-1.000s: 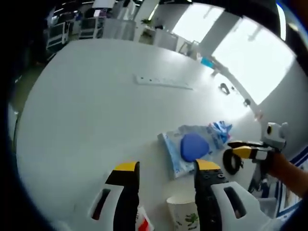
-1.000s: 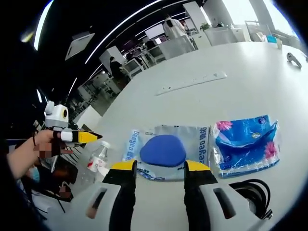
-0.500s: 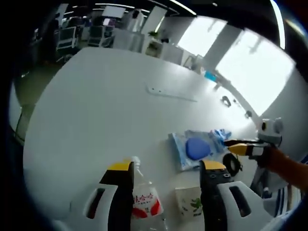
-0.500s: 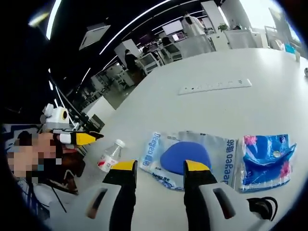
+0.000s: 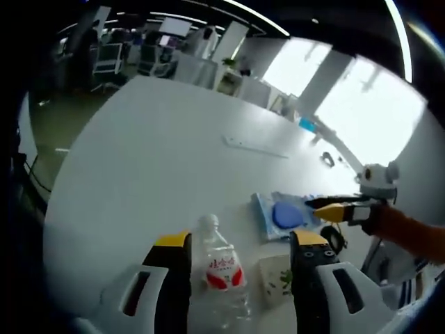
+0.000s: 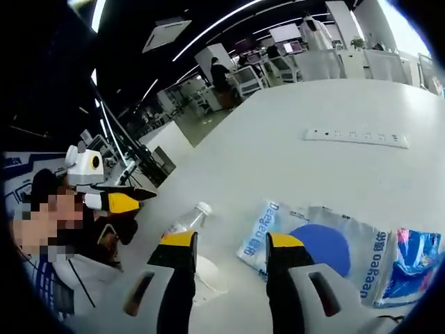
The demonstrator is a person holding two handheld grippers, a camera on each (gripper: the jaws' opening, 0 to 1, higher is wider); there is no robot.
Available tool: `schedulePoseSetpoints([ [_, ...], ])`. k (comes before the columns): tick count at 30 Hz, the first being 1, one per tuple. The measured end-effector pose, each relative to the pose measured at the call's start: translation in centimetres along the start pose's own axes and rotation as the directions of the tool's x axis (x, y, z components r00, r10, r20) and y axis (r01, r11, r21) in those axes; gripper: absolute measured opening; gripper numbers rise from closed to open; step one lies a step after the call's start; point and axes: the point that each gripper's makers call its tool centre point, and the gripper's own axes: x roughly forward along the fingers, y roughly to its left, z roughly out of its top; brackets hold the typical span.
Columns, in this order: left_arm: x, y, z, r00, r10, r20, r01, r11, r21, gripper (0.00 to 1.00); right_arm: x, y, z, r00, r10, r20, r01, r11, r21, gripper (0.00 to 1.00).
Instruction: Arrange the tabletop items into an orderly group along one side of the table until the central work area is clear of visible clutter.
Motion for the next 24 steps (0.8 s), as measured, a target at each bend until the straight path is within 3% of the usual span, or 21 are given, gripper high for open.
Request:
schedulePoseSetpoints([
  [14,-2.0,0.4,-1.0,1.000,0.003,0.025,-0.003,1.000,-0.013,0.57,2.1,1.6,0.4,0.997,0.043,-0.062,-0.045,0.999,-0.027,0.43],
  [24,-3.3,-1.1,-2.5,0.999,-0.034,0.026,0.034,0.999,0.004,0.66,4.7,3.0,0.2,0.988,0.081,-0.133,-0.087,0.995,-0.040,0.45],
])
